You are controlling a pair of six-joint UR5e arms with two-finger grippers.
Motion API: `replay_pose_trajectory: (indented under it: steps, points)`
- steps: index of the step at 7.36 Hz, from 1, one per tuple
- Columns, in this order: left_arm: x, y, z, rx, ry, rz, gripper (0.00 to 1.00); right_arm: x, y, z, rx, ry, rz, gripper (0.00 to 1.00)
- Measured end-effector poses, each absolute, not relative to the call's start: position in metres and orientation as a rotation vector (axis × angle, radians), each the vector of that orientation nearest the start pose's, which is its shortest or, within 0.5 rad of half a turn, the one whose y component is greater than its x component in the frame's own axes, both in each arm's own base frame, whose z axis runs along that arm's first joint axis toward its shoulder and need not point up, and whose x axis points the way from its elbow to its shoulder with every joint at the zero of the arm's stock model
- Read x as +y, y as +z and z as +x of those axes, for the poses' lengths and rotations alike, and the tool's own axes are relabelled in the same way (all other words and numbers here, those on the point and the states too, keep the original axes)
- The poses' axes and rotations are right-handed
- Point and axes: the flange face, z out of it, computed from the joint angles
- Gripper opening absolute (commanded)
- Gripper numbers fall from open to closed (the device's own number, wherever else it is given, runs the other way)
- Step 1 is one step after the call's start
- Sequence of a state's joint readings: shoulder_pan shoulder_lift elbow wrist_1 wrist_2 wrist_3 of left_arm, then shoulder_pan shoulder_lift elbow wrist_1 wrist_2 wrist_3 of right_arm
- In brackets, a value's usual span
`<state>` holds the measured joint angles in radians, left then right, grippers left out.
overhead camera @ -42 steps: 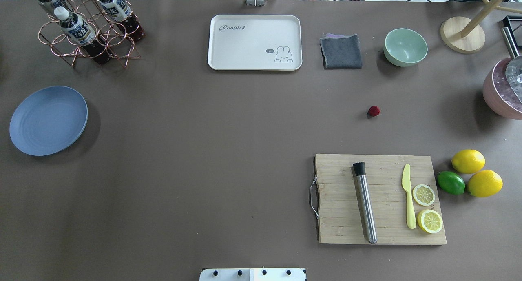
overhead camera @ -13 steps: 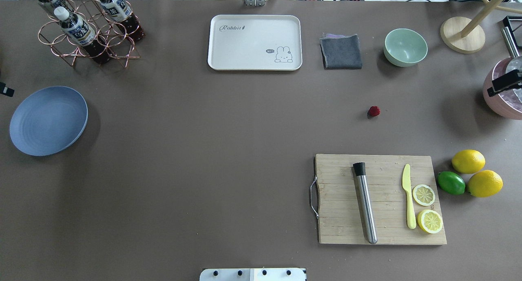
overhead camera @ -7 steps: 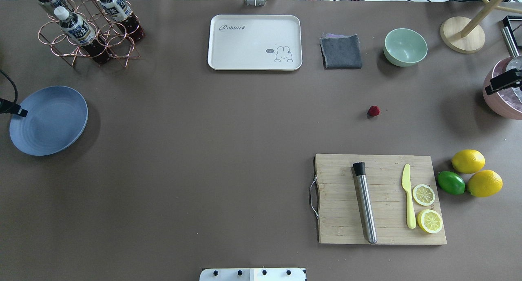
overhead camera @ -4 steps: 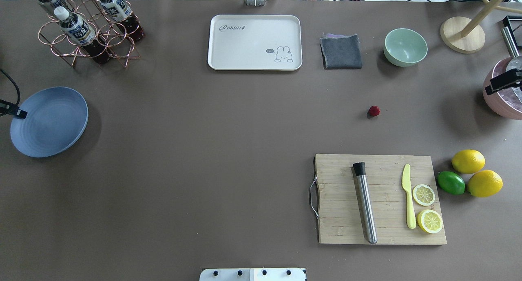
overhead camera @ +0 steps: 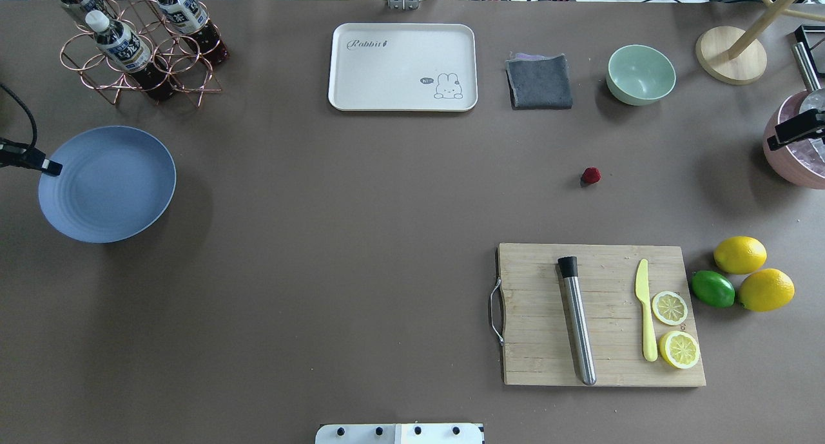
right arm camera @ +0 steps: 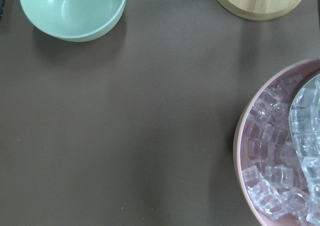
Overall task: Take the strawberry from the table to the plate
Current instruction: 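Push the blue plate with the left gripper toward the table center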
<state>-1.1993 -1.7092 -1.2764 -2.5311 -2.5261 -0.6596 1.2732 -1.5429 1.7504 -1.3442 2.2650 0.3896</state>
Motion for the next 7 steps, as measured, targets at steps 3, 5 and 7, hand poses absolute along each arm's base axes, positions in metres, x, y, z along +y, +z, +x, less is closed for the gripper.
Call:
replay_pose_trajectory:
  steps: [3,5,7]
  points:
    - [-0.521,0.505,0.210,1.249,0.029,0.125,0.00,-0.516,0.536,-0.086,-0.782,-0.061,0.156,1.00]
    - [-0.507,0.439,0.296,1.281,-0.019,0.102,0.00,-0.517,0.537,-0.086,-0.783,-0.061,0.155,1.00]
    - [-0.490,0.384,0.385,1.308,-0.059,0.097,0.00,-0.517,0.537,-0.086,-0.784,-0.060,0.153,1.00]
